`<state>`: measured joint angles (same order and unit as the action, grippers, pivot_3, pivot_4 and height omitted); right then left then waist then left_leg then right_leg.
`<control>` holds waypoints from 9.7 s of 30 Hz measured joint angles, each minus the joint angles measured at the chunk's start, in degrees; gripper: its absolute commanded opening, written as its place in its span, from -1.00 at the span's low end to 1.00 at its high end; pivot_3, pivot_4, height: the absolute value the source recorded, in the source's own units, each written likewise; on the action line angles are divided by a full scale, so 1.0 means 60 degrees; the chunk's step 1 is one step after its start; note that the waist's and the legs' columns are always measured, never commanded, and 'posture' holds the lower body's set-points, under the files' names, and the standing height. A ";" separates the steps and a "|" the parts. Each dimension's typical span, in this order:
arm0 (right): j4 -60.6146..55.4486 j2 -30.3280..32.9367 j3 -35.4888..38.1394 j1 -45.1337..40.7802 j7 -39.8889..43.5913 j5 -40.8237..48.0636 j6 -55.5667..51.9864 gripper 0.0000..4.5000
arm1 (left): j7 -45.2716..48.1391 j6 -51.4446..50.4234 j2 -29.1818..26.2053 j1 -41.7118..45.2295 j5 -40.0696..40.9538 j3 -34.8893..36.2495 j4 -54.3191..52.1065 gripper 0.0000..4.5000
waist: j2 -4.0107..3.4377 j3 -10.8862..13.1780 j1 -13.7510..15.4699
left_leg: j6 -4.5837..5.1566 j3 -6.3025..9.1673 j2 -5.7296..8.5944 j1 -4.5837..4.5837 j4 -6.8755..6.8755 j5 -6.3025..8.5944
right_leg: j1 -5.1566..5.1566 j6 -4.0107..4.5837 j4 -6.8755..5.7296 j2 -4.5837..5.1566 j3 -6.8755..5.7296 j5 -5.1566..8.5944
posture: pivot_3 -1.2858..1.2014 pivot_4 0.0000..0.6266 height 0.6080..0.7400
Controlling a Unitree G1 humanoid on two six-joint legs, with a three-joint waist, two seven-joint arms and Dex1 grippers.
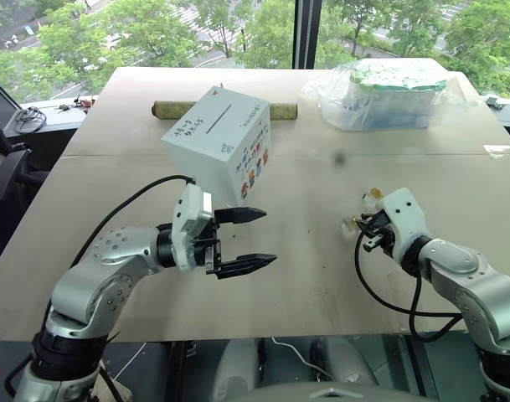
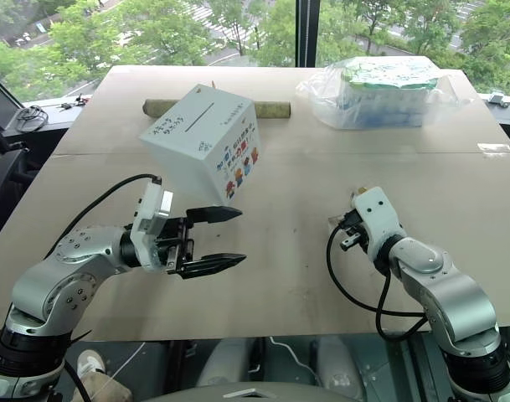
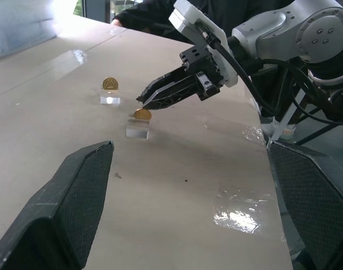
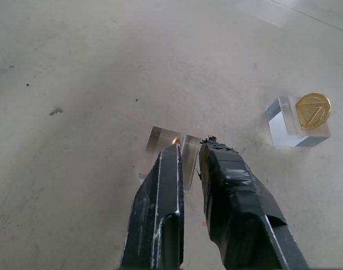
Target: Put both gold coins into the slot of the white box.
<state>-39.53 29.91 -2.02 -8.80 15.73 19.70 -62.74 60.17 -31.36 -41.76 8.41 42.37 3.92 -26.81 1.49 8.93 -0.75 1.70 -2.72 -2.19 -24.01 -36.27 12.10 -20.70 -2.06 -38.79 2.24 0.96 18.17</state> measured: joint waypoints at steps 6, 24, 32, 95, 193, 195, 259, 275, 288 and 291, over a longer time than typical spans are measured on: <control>-0.0045 -0.0166 -0.0088 -0.0022 -0.0015 0.0005 -0.0201 -0.71 | -0.0075 -0.0110 0.0025 0.0152 0.0066 -0.0020 -0.0055 1.00 | 0.0000 0.0000 -0.0002 | 0.0000 0.0000 0.0000 0.0000 0.0000 0.0000 | 0.0000 0.0000 0.0000 -0.0001 0.0000 0.0000 | 0.03 -0.52 1.00; -0.0948 -0.0276 0.0348 -0.0295 -0.0182 0.0232 -0.1532 -0.71 | 0.0135 -0.0115 0.0009 0.0051 0.0070 -0.0019 -0.0055 1.00 | -0.0001 0.0001 0.0001 | 0.0000 0.0001 -0.0001 0.0000 0.0003 0.0000 | -0.0001 0.0000 0.0002 0.0013 0.0000 0.0000 | 0.03 -0.52 1.00; -0.0848 -0.0378 0.0117 -0.0258 -0.0274 0.0160 -0.1599 -0.71 | 0.0151 -0.0112 0.0009 0.0049 0.0061 -0.0020 -0.0054 1.00 | -0.0001 0.0001 -0.0005 | 0.0000 -0.0001 -0.0001 0.0000 0.0004 0.0000 | -0.0002 0.0000 0.0003 0.0012 0.0000 0.0000 | 0.03 -0.52 1.00; -0.1557 0.0258 0.0651 -0.2410 0.1887 0.4965 -0.0203 -1.00 | -0.0421 -0.1780 0.1300 0.2316 0.1765 -0.0309 0.1294 -0.12 | 0.0008 0.0015 -0.0007 | 0.0000 0.0016 0.0000 -0.0028 0.0007 0.0000 | -0.0007 -0.0002 0.0031 0.0001 -0.0011 -0.0001 | 0.03 -0.52 1.00; -0.0376 0.4702 0.3514 -0.1686 0.3534 0.5348 0.2682 1.00 | -0.7200 -0.6079 0.1421 0.7123 -0.4220 -0.0788 0.1500 0.38 | 0.0047 0.0044 0.0259 | -0.0047 0.0018 0.0007 -0.0141 -0.0046 -0.0030 | -0.0102 -0.0013 -0.0009 -0.0001 -0.0014 -0.0007 | 0.03 -0.52 1.00; -0.0284 0.4710 0.3491 -0.1570 0.3400 0.5334 0.2473 1.00 | -0.6587 -0.5683 0.1642 0.6831 -0.3585 -0.0151 0.1101 0.38 | 0.0044 0.0042 0.0250 | -0.0047 0.0014 0.0006 -0.0137 -0.0046 -0.0030 | -0.0102 -0.0013 -0.0012 0.0003 -0.0011 -0.0007 | 0.03 -0.52 1.00; 0.6031 0.0953 0.1360 -0.2805 0.2882 0.0868 0.2654 -0.99 | -0.1322 -0.2401 0.0673 0.2697 0.0848 0.0001 -0.0301 0.40 | 0.0030 0.0036 0.0029 | -0.0041 0.0013 0.0001 -0.0125 -0.0057 -0.0029 | -0.0096 -0.0012 -0.0024 -0.0037 -0.0004 -0.0009 | 0.03 -0.52 1.00; 0.1152 0.1191 0.2374 -0.3379 0.3820 0.5337 0.1135 -1.00 | -0.1957 -0.3361 0.1225 0.4157 0.2388 0.0131 0.0932 -0.04 | 0.0024 0.0040 -0.0029 | -0.0029 0.0029 -0.0005 -0.0118 -0.0054 -0.0021 | -0.0094 -0.0012 -0.0026 -0.0034 -0.0008 -0.0010 | 0.03 -0.52 1.00; 0.0181 0.1219 0.1911 -0.3790 0.2282 0.7369 0.0505 -1.00 | -0.1983 -0.3716 0.1534 0.4647 0.3189 0.0108 0.1325 -0.04 | 0.0024 0.0040 0.0012 | -0.0037 0.0029 0.0002 -0.0127 -0.0060 -0.0026 | -0.0096 -0.0012 -0.0025 -0.0027 -0.0010 -0.0010 | 0.03 -0.52 1.00; 0.0063 0.1314 0.1910 -0.3729 0.2227 0.7513 0.0533 -1.00 | -0.1984 -0.3760 0.1595 0.4714 0.3284 0.0103 0.1338 -0.30 | 0.0024 0.0040 0.0009 | -0.0036 0.0028 0.0002 -0.0127 -0.0060 -0.0026 | -0.0096 -0.0012 -0.0025 -0.0028 -0.0009 -0.0010 | 0.03 -0.52 1.00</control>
<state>-39.15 37.79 9.44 -31.18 29.10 64.78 -59.55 48.27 -53.92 -32.19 36.69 62.07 4.54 -18.78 1.63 9.17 -0.70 1.49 -2.55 -2.18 -24.78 -36.62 11.94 -21.28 -2.13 -38.94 2.08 0.91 18.12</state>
